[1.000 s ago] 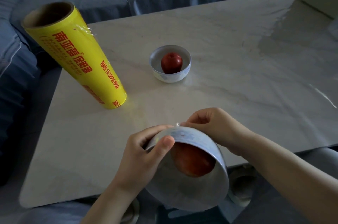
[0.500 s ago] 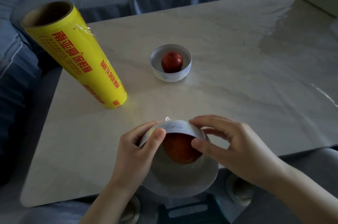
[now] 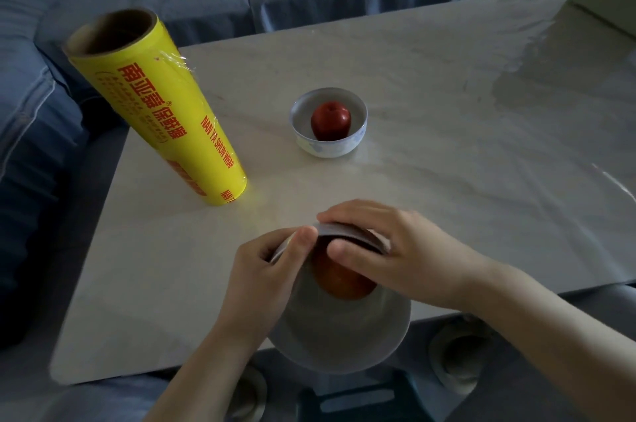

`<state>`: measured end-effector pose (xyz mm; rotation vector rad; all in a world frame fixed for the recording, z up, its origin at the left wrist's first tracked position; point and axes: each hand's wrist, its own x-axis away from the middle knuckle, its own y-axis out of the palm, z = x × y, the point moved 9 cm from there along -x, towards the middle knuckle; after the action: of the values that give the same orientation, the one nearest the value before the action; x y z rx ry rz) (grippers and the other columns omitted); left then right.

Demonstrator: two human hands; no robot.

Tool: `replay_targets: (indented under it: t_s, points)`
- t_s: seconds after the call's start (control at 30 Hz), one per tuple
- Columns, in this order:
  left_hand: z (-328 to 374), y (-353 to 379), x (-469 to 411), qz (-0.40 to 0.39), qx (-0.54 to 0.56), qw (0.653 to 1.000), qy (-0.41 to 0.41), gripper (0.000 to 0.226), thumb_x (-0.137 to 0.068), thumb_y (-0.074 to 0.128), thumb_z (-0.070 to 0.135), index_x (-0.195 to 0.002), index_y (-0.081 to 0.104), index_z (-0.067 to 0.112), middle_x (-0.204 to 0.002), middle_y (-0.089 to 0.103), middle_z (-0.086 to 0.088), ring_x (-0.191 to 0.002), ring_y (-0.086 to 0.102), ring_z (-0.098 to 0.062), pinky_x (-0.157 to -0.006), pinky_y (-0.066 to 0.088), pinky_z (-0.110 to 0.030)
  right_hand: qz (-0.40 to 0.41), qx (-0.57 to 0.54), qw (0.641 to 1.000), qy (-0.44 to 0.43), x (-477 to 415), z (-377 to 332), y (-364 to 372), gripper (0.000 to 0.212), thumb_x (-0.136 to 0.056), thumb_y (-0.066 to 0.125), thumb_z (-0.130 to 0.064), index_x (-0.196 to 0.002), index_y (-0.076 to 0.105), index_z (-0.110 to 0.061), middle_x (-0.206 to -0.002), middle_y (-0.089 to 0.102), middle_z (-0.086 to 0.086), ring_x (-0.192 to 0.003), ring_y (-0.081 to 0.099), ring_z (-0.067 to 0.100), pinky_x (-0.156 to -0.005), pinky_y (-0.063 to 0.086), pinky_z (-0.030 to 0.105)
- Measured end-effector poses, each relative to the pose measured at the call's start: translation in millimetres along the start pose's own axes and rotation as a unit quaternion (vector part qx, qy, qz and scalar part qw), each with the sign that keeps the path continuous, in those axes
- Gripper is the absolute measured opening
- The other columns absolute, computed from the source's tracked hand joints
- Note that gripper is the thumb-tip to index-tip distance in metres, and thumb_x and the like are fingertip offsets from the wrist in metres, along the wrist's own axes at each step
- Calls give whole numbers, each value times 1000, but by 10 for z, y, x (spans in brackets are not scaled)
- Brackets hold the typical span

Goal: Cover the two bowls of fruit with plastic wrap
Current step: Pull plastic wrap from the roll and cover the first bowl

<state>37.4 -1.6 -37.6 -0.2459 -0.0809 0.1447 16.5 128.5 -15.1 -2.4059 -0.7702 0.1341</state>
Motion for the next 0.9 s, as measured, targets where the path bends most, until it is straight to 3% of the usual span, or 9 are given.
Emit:
replay_targets:
  t_s: [0.07, 0.2, 0.33, 0.43, 0.53, 0.6, 0.7, 0.8, 0.9]
  points:
    - [-19, -5, -17, 6, -7, 1000, -5, 38, -57, 47, 62, -62, 67, 30, -59, 66, 22, -61, 58, 8, -55, 41, -5, -20, 23, 999, 13, -64, 38, 86, 39, -88, 50, -47, -124, 54, -33, -120, 57, -17, -106, 52, -1, -92, 43, 12]
    - [-53, 49, -42, -16, -18, 1000, -9, 36, -57, 48, 60, -66, 67, 30, -59, 65, 26, -65, 59, 12, -56, 41, -4, -95, -68, 990, 73, -130, 196, 253, 37, -86, 45, -56, -115, 57, -35, -113, 61, -9, -105, 57, 11, -96, 48, 35]
    - [-55, 106, -48, -39, -15, 999, 2, 43, -57, 47, 62, -73, 67, 28, -59, 65, 28, -67, 59, 11, -56, 41, -4, -148, -106, 977, 112, -172, 272, 303, 49, -74, 47, -59, -112, 59, -31, -113, 61, -5, -107, 57, 16, -99, 45, 42]
    - [-1, 74, -42, -27, -18, 999, 26, 35, -59, 49, 58, -67, 65, 28, -55, 63, 25, -63, 58, 10, -54, 40, -4, -148, -119, 972, 141, -136, 343, 267, 59, -68, 50, -64, -110, 63, -25, -110, 65, -3, -103, 61, 15, -98, 47, 40]
    - [36, 28, -72, -11, -40, 999, 29, 27, -69, 54, 53, -56, 60, 29, -53, 61, 25, -60, 56, 10, -54, 38, -3, -105, -155, 972, 142, -31, 399, 210, 61, -65, 52, -72, -112, 62, -34, -108, 67, -13, -99, 62, 5, -93, 50, 28]
    - [-25, -48, -97, 21, -31, 999, -5, 44, -74, 54, 51, -46, 50, 18, -46, 49, 13, -49, 45, 1, -48, 33, -8, -62, -183, 973, 125, 36, 424, 128, 58, -68, 55, -68, -116, 59, -37, -109, 67, -16, -99, 62, -1, -91, 51, 24]
    - [-232, -124, -137, 63, 35, 991, -112, 71, -69, 49, 65, -61, 60, -4, -53, 58, -3, -53, 55, -12, -50, 41, -20, -32, -215, 968, 121, 125, 471, 20, 44, -79, 57, -55, -118, 58, -36, -107, 71, -6, -98, 66, 6, -85, 54, 26]
    - [-450, -26, -168, 45, 134, 970, -199, 57, -67, 57, 63, -76, 73, 9, -71, 75, -1, -72, 71, -13, -62, 54, -24, -9, -253, 960, 117, 160, 468, -64, 40, -74, 53, -43, -111, 61, -33, -91, 75, -3, -83, 70, 7, -67, 54, 20]
    - [-452, 91, -242, -3, 153, 965, -212, 75, -47, 62, 71, -92, 74, 12, -91, 76, -6, -91, 70, -23, -87, 53, -39, 27, -245, 963, 111, 149, 497, -136, 26, -80, 51, -35, -103, 63, -31, -79, 75, -8, -76, 70, 6, -61, 53, 18]
